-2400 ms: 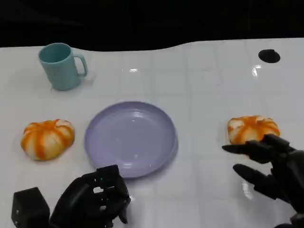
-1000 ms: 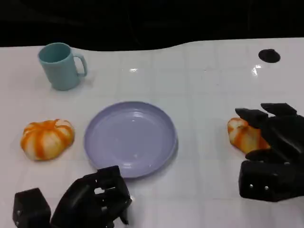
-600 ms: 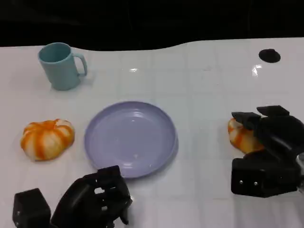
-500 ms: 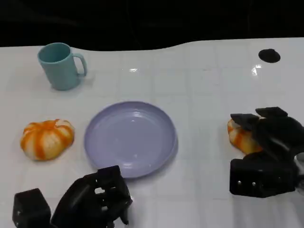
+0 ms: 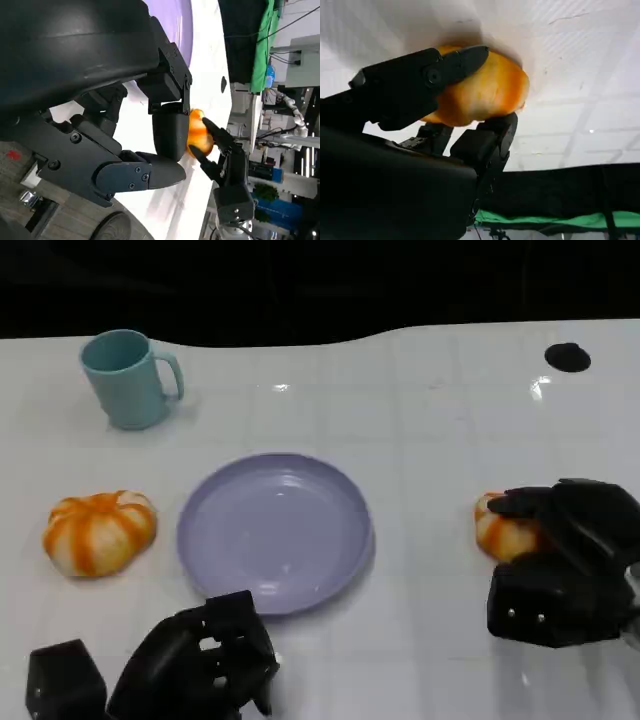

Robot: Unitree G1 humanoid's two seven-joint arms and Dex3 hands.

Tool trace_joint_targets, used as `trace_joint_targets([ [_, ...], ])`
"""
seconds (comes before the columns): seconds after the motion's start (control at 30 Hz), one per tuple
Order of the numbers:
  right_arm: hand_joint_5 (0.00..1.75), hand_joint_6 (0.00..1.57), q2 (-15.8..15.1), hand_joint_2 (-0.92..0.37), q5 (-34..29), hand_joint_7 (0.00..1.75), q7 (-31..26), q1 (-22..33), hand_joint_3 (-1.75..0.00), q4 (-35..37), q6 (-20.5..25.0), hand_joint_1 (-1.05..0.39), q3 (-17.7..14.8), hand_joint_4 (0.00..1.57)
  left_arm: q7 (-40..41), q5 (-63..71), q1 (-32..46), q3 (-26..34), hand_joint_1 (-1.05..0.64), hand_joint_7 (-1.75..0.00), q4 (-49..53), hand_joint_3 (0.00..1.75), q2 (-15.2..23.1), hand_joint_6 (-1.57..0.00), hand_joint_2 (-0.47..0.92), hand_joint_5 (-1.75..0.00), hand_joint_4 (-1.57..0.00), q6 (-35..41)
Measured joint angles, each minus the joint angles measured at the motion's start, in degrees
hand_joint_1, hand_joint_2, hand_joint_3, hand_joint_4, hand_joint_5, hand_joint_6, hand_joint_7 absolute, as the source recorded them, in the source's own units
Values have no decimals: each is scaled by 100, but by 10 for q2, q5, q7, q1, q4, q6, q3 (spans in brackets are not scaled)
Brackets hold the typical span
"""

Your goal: Grasp the bread from the table and place it into the plate.

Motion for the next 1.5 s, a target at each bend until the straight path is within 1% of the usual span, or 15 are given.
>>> trace_joint_targets([
  [0.03, 173, 85, 0, -84, 0, 124, -16, 0, -29, 8, -12, -17, 0, 85, 0, 0, 0, 0, -55, -141, 0, 59, 0, -78, 68, -175, -82, 0],
  [0.1, 174, 73, 0, -81, 0, 159, -46, -1, -35, 22, -32, -12, 1, 85, 0, 0, 0, 0, -55, -141, 0, 59, 0, -78, 68, -175, -82, 0],
  [0.2, 175, 74, 1, -59, 0, 161, -84, -1, -77, 30, -54, -7, 1, 88, 0, 0, 0, 0, -55, -140, 0, 59, 0, -77, 69, -175, -82, 0],
  [0.27, 175, 76, 3, -54, 0, 161, -103, -2, -86, 34, -65, -6, 1, 89, 0, 0, -1, 0, -55, -140, 1, 59, 0, -78, 69, -175, -81, 0],
  [0.4, 175, 82, 14, -38, 15, 150, -124, -2, -115, 36, -92, -2, -4, 91, 0, 0, 0, 0, -54, -140, 1, 59, 0, -77, 69, -175, -80, -1],
  [0.47, 175, 82, 22, -35, 29, 152, -127, -2, -121, 34, -112, 0, -13, 91, 0, 0, -1, 0, -53, -140, 2, 59, -1, -77, 69, -175, -80, -4],
  [0.67, 175, 79, 41, -34, 65, 161, -115, -2, -120, -15, -137, 3, -25, 93, 0, 1, -3, 1, -57, -142, 6, 61, -1, -77, 70, -175, -81, -3],
  [0.73, 175, 83, 47, -28, 65, 160, -113, -1, -134, -30, -144, 2, -25, 97, 0, 1, -3, 1, -56, -142, 6, 60, -1, -77, 69, -175, -81, -4],
  [0.83, 175, 85, 62, -22, 63, 162, -115, -1, -146, -39, -153, 3, -21, 102, 0, 1, -3, 2, -55, -142, 6, 59, -1, -77, 69, -175, -81, -4],
  [0.97, 175, 84, 84, -16, 63, 167, -117, -2, -156, -41, -176, -1, -16, 105, 0, 1, -1, 1, -54, -142, 5, 61, -1, -77, 69, -175, -81, -4],
  [1.07, 175, 85, 103, -14, 61, 160, -117, -7, -156, -41, -183, -2, -8, 104, 0, 1, 0, 1, -54, -141, 5, 61, -1, -77, 68, -175, -81, -4],
  [1.27, 175, 85, 137, -15, 60, 156, -91, -46, -156, -22, -200, -3, 6, 101, 0, 3, 2, 0, -55, -140, 5, 61, 0, -77, 68, -175, -80, -3],
  [1.4, 175, 84, 158, -16, 62, 161, -90, -69, -153, 14, -216, -2, 11, 101, 0, 6, 4, 0, -52, -140, 5, 61, 1, -77, 68, -175, -80, -3],
  [1.43, 175, 81, 162, -17, 62, 169, -91, -71, -152, 20, -218, -2, 12, 101, 0, 6, 5, 1, -52, -140, 5, 61, 1, -77, 68, -175, -80, -4],
  [1.5, 175, 79, 171, -18, 62, 173, -92, -75, -152, 37, -219, -2, 16, 101, 0, 6, 5, 1, -52, -140, 5, 61, 1, -77, 68, -175, -80, -4],
])
